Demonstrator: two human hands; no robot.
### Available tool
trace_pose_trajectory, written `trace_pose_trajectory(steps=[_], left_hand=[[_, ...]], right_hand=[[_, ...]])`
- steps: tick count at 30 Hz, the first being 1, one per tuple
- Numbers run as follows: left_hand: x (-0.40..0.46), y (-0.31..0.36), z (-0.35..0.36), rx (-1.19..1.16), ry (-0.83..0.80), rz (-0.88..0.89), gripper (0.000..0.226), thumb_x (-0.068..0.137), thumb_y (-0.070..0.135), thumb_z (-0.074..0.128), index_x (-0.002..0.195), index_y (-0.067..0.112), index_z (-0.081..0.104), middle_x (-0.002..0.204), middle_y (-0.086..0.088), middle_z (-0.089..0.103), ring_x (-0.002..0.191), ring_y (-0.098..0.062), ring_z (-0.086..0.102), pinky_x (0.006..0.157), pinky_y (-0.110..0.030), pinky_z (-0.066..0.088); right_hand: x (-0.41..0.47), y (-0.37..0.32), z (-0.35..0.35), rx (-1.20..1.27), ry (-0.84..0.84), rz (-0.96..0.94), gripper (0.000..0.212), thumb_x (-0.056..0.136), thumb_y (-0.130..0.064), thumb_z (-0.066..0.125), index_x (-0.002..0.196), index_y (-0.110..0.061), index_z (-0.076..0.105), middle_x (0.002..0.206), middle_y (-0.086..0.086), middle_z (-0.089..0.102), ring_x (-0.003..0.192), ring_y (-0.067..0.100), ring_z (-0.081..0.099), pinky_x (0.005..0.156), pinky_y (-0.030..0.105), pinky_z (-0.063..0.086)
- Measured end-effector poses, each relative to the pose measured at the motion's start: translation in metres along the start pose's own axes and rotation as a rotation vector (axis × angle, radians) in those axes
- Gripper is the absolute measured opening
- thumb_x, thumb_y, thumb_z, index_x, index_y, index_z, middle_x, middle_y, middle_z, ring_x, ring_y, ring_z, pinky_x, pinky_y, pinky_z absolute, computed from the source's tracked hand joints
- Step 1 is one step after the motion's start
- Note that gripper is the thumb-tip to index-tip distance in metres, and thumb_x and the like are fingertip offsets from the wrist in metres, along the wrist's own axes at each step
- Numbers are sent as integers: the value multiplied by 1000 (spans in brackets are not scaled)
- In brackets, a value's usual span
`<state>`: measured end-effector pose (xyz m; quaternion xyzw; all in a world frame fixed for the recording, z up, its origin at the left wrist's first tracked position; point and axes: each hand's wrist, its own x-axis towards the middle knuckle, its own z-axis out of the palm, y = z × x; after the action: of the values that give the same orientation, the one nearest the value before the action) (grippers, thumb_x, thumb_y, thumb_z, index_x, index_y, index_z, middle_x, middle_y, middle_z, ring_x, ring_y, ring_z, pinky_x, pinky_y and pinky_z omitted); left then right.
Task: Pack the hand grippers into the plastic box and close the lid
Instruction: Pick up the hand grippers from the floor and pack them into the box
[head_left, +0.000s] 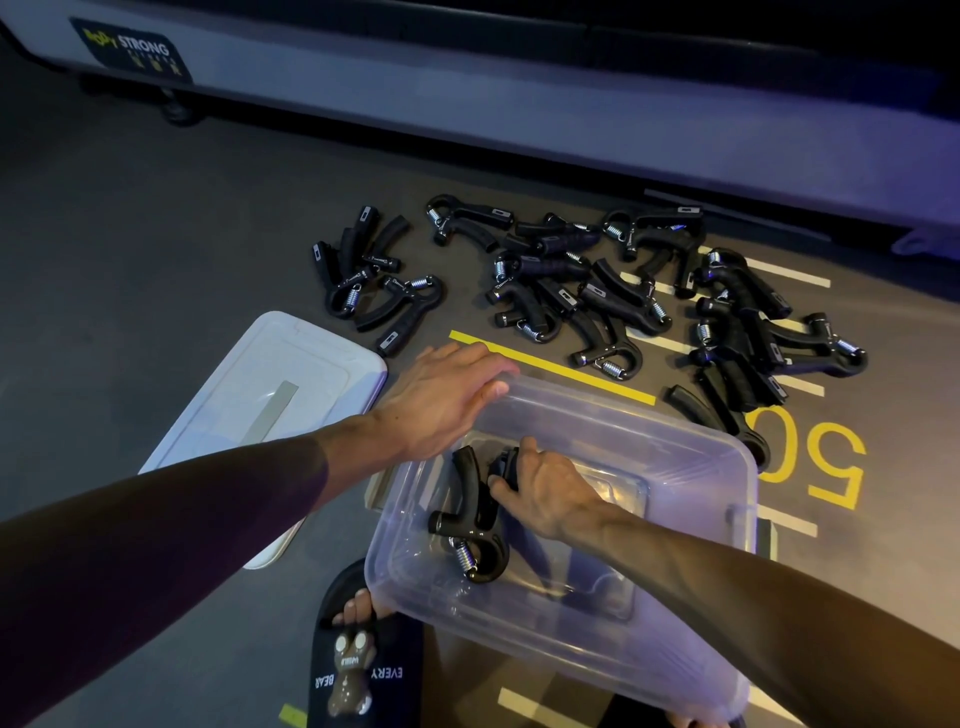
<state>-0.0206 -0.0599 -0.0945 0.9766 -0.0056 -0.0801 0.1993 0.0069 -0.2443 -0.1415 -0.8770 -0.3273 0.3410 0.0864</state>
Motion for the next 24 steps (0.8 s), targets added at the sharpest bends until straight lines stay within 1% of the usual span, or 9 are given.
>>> trace_pose_trajectory(steps=[3, 5, 7, 10, 13, 16, 21, 24], left_hand=[[0, 0, 0, -7, 4, -5, 42, 103, 45, 28, 131, 30, 56, 119, 5, 60, 109, -23, 54, 96, -43, 42], [0, 1, -1, -4, 3, -6, 44, 102, 46, 26, 131, 30, 56, 119, 5, 60, 110, -23, 54, 97, -44, 42], [0, 1, -1, -4, 0, -5, 45, 102, 47, 25, 131, 30, 56, 119, 5, 60, 110, -24, 55, 97, -45, 42], [-1, 1, -1, -5, 4, -2, 43, 103, 45, 27, 131, 29, 56, 119, 4, 60, 110, -24, 55, 97, -45, 42], [0, 1, -1, 1, 0, -8, 41, 103, 43, 30, 132, 29, 56, 120, 4, 60, 111, -24, 54, 98, -44, 41], [-1, 1, -1, 6, -7, -8, 43, 103, 45, 27, 132, 30, 55, 121, 5, 59, 112, -24, 54, 97, -43, 41], [-1, 1, -2, 9, -7, -4, 43, 103, 45, 26, 132, 30, 55, 122, 5, 59, 111, -24, 54, 97, -44, 42], [-1, 0, -2, 10, -10, -8, 42, 103, 45, 27, 132, 30, 54, 122, 5, 59, 112, -24, 54, 97, -44, 42]], right_hand=[[2, -3, -2, -37, 1, -2, 62, 103, -44, 40, 137, 8, 35, 121, 28, 61, 111, 40, 58, 89, 38, 42], [1, -4, -3, -59, -10, -8, 63, 103, -44, 38, 138, 8, 33, 123, 28, 60, 113, 40, 57, 92, 38, 40], [2, -3, -2, -51, 0, -15, 63, 102, -45, 39, 137, 7, 34, 121, 27, 61, 112, 40, 57, 90, 38, 41], [3, 0, 0, 13, 20, -10, 57, 100, -48, 43, 128, 1, 41, 113, 24, 64, 106, 39, 60, 81, 35, 42], [5, 1, 3, 42, 18, -1, 57, 99, -48, 45, 128, 2, 41, 112, 23, 65, 104, 39, 61, 79, 34, 42], [6, 2, 4, 80, 20, 19, 58, 98, -50, 45, 129, -1, 40, 113, 21, 64, 104, 37, 62, 76, 33, 41], [5, -1, 7, 132, 0, 102, 69, 95, -58, 48, 133, -2, 37, 119, 23, 60, 109, 40, 60, 78, 34, 42], [4, -2, 6, 201, 8, 129, 63, 95, -55, 51, 130, -3, 40, 118, 23, 61, 109, 39, 60, 77, 33, 42]])
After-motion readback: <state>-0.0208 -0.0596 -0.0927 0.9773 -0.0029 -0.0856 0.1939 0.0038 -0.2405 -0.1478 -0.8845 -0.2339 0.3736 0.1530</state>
